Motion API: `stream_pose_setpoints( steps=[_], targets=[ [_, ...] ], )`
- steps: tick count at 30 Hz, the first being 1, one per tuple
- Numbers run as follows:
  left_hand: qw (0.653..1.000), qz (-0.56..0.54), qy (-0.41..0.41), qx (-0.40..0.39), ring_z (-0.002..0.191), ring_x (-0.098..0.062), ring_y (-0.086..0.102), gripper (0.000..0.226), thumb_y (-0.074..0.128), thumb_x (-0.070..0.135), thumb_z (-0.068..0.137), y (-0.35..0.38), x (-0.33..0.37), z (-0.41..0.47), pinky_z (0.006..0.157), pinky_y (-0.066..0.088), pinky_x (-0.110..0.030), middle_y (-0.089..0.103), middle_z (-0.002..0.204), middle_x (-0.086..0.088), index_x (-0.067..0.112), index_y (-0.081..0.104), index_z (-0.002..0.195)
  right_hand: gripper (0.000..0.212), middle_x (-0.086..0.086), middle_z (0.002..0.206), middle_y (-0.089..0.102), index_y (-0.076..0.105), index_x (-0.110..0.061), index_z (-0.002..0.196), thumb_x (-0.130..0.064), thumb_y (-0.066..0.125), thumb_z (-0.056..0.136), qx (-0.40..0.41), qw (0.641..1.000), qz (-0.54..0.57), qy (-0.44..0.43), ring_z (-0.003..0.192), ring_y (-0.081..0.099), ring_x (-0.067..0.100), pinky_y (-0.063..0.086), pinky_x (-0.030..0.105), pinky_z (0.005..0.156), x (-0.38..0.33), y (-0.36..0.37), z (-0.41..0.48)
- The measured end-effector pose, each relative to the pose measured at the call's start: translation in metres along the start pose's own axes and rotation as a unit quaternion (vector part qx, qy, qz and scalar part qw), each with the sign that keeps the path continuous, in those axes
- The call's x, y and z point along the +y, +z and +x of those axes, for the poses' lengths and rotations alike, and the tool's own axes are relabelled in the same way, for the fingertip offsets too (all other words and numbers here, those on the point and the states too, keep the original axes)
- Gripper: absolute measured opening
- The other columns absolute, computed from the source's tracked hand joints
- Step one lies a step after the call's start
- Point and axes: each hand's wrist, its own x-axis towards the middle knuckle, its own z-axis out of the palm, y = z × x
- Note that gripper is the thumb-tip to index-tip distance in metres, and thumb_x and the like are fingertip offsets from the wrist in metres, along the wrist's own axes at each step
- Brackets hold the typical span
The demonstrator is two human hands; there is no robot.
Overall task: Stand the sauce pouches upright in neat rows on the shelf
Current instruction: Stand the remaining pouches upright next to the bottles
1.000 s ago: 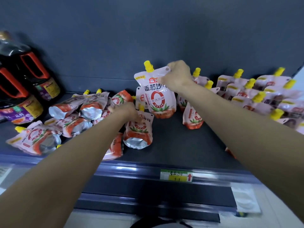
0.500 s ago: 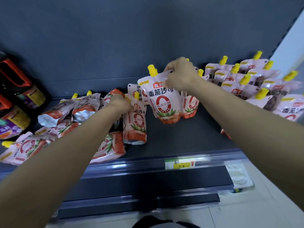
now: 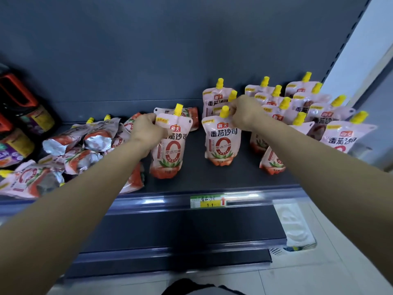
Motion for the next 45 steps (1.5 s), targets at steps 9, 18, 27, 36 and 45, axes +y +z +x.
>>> stream_pose_setpoints(
  steps=[9,18,27,36,45],
  targets=[
    [0.996,-0.063,0.057,-0.027,0.061,-0.008,0.063,0.022,0.068,-0.005,0.076,0.027,-0.002,-0.036,0.053,0.053,-0.017,0.063,0.068,0.002,0.009,0.055,0.067,0.026,0.015,0.092,0.068,0.067,-0.006,0.106,-0.003,0.054,0.083,0.051,0.998,0.037,-0.002,0.077,0.057,0.027,0.036,0.023,0.052,0.024,0.006,0.005],
    [0.992,-0.096,0.066,-0.054,0.064,-0.014,0.059,0.034,0.069,-0.005,0.077,0.071,0.008,-0.057,0.061,0.051,-0.027,0.062,0.067,-0.002,0.016,0.049,0.057,0.012,0.013,0.083,0.056,0.065,0.003,0.093,-0.002,0.055,0.087,0.012,0.999,0.038,-0.026,0.083,0.058,0.029,0.043,0.03,0.066,0.032,-0.012,-0.006],
    [0.991,-0.089,0.084,-0.046,0.09,-0.023,0.065,0.026,0.067,0.0,0.08,0.116,0.027,-0.063,0.075,0.057,-0.039,0.068,0.094,-0.01,0.01,0.05,0.064,0.024,0.019,0.104,0.07,0.07,0.003,0.099,0.002,0.051,0.084,0.055,0.996,0.031,-0.056,0.099,0.064,0.033,0.055,0.041,0.087,0.039,-0.034,-0.017],
    [0.993,-0.055,0.079,-0.066,0.095,-0.025,0.064,0.013,0.068,0.0,0.079,0.12,0.028,-0.06,0.08,0.054,-0.037,0.068,0.095,-0.01,0.007,0.058,0.077,0.027,0.017,0.101,0.071,0.071,0.002,0.097,0.0,0.047,0.085,0.102,0.99,0.051,-0.078,0.097,0.065,0.032,0.055,0.041,0.086,0.04,-0.052,-0.029],
    [0.987,-0.03,0.149,-0.057,0.091,-0.013,0.061,0.016,0.067,0.001,0.081,0.073,0.042,-0.068,0.082,0.051,-0.021,0.066,0.099,-0.001,0.01,0.06,0.092,0.022,0.012,0.109,0.069,0.068,-0.01,0.106,-0.012,0.053,0.089,0.11,0.982,0.078,-0.134,0.101,0.064,0.03,0.053,0.042,0.09,0.017,-0.063,-0.036]
  ],
)
